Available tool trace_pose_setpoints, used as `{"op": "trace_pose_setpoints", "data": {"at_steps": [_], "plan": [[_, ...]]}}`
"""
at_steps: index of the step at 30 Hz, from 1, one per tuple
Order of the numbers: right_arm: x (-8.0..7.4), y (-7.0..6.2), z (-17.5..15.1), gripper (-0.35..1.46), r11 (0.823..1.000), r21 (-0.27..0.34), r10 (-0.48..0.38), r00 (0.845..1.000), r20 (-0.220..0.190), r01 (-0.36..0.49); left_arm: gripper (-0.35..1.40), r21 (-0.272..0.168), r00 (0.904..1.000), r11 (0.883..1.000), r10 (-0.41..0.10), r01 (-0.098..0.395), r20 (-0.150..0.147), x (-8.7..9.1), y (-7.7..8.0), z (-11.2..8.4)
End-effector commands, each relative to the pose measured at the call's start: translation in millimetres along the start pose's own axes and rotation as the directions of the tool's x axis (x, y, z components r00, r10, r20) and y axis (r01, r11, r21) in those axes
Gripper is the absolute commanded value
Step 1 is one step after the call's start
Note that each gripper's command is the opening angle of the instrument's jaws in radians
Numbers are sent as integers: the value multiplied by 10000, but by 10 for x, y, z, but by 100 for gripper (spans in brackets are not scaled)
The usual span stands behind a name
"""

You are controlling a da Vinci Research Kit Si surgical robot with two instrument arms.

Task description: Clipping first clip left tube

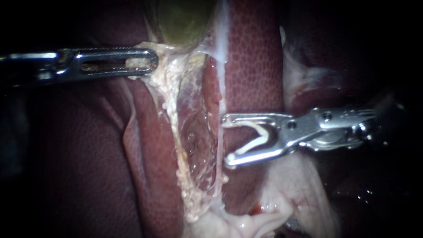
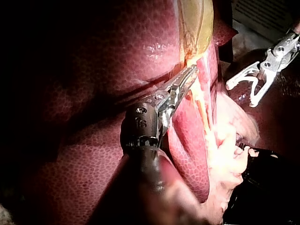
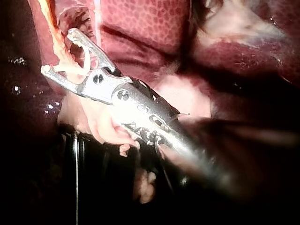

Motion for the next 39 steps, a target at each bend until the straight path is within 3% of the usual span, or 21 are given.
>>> {"op": "trace_pose_setpoints", "data": {"at_steps": [1,7,10,30,39], "plan": [[-5,1,7,60,9999,-13,113,9999,47,-113,-35,-6,10000,10000,-2,2,4,0,0,0],[-34,9,44,60,9994,156,300,9994,194,-303,-35,-12,10000,10000,0,0,8,1,0,0],[-41,11,53,60,9991,187,374,9990,224,-379,-35,-15,10000,10000,1,-1,9,1,0,0],[-60,15,83,60,9968,445,652,9975,260,-663,-35,-32,10000,10000,3,-3,18,2,0,1],[-66,2,95,60,9824,1306,1297,9909,366,-1335,-35,-37,10000,10000,2,-2,20,2,0,1]]}}
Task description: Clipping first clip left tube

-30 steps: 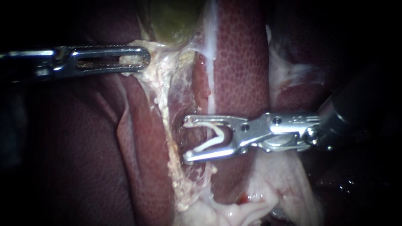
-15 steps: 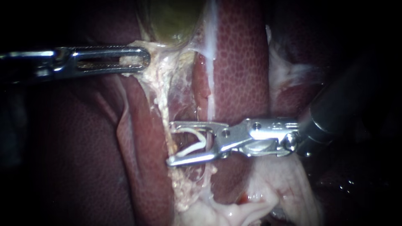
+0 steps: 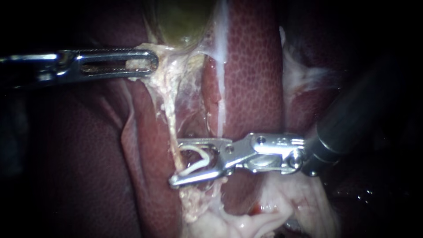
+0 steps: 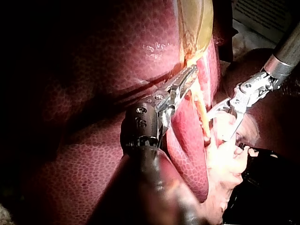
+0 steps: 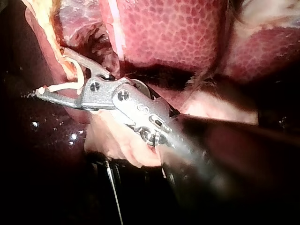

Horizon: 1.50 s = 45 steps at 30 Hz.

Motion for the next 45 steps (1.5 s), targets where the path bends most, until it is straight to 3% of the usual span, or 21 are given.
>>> {"op": "trace_pose_setpoints", "data": {"at_steps": [1,12,26,27,28,29,31,45], "plan": [[-1,-1,2,60,10000,89,30,10000,21,-30,-35,-2,10000,10000,-1,1,-1,0,0,0],[-14,0,26,60,9977,547,383,9992,85,-387,-35,-14,10000,10000,0,0,6,1,0,1],[-10,6,33,55,9974,579,436,9989,-193,-424,-35,-27,10000,10000,3,-3,13,2,-1,2],[-10,6,32,50,9971,592,492,9986,-192,-480,-35,-27,10000,10000,3,-3,13,2,-1,2],[-11,6,30,25,9925,905,835,9964,-166,-817,-35,-26,10000,10000,3,-3,13,2,-1,2],[-12,5,24,4,9816,1352,1343,9909,137,-1349,-35,-26,10000,10000,3,-3,13,2,-1,2],[-10,8,22,-35,9860,1013,1318,9912,102,-1321,-35,-25,10000,10000,4,-4,12,2,0,2],[-12,16,22,-35,9860,1037,1298,9914,136,-1305,-35,-33,10000,10000,1,-1,15,2,0,1]]}}
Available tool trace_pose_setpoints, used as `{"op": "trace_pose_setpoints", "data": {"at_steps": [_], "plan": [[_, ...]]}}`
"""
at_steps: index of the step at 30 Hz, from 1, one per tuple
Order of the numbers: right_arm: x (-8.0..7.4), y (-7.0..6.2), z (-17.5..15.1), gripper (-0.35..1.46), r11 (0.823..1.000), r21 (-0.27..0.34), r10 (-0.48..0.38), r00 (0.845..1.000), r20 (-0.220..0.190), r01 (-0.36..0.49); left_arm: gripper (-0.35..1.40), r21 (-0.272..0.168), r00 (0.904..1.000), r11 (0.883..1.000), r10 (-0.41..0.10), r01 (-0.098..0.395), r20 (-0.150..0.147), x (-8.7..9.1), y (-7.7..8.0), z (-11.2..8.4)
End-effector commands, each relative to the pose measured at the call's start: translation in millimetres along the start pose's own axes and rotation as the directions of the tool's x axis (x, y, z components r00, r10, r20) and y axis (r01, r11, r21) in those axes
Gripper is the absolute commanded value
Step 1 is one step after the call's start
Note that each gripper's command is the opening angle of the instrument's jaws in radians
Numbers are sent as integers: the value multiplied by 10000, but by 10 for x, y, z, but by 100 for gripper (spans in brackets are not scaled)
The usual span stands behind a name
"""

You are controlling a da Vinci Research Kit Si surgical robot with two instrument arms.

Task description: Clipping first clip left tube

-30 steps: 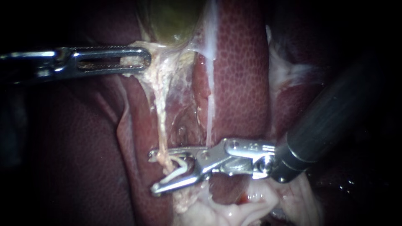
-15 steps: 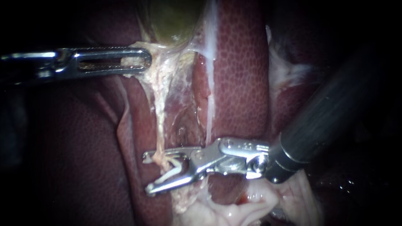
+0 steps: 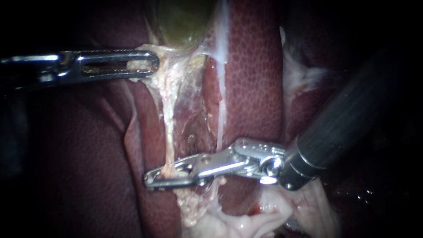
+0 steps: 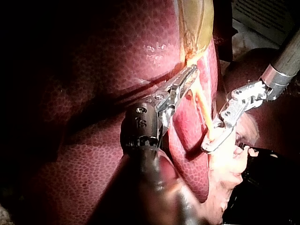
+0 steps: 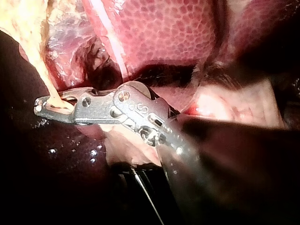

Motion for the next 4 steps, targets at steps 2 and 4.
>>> {"op": "trace_pose_setpoints", "data": {"at_steps": [2,4], "plan": [[-1,1,-1,-35,10000,6,-4,10000,-4,4,-35,-4,10000,10000,-4,4,3,0,1,0],[-2,1,-3,-35,10000,12,-4,10000,-2,4,-35,-4,10000,10000,-4,4,3,0,1,0]]}}
